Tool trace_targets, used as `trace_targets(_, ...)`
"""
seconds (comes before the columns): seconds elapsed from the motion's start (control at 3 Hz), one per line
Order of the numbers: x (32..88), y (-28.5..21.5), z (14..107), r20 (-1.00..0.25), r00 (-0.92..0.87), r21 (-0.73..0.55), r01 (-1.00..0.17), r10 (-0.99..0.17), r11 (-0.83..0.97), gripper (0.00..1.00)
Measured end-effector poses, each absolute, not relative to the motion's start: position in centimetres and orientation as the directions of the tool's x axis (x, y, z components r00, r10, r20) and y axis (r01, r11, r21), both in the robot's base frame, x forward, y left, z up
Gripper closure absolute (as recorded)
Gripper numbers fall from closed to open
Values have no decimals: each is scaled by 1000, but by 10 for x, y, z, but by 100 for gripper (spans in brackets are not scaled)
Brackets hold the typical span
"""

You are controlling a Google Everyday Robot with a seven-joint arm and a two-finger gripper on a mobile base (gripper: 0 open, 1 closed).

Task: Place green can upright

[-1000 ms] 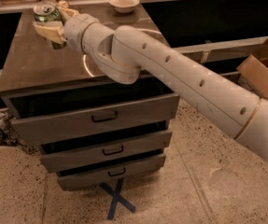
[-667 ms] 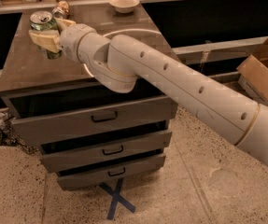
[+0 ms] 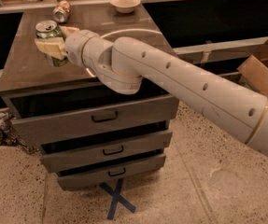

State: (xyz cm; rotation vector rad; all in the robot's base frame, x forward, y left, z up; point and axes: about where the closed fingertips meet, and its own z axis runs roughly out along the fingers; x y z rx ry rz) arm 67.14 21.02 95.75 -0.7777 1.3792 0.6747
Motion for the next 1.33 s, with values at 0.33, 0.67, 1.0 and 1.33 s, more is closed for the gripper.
trace_targets(0.33, 683, 196, 945, -993, 84, -114, -804, -79, 583, 100)
trace_targets(0.67, 691, 186, 931, -989, 78, -135, -810, -124, 571, 82)
trace_targets(1.0, 699, 181, 925, -986, 81, -150, -813, -147, 563, 61)
trace_targets(1.33, 703, 181, 921, -984, 81, -158, -817, -161, 554, 37)
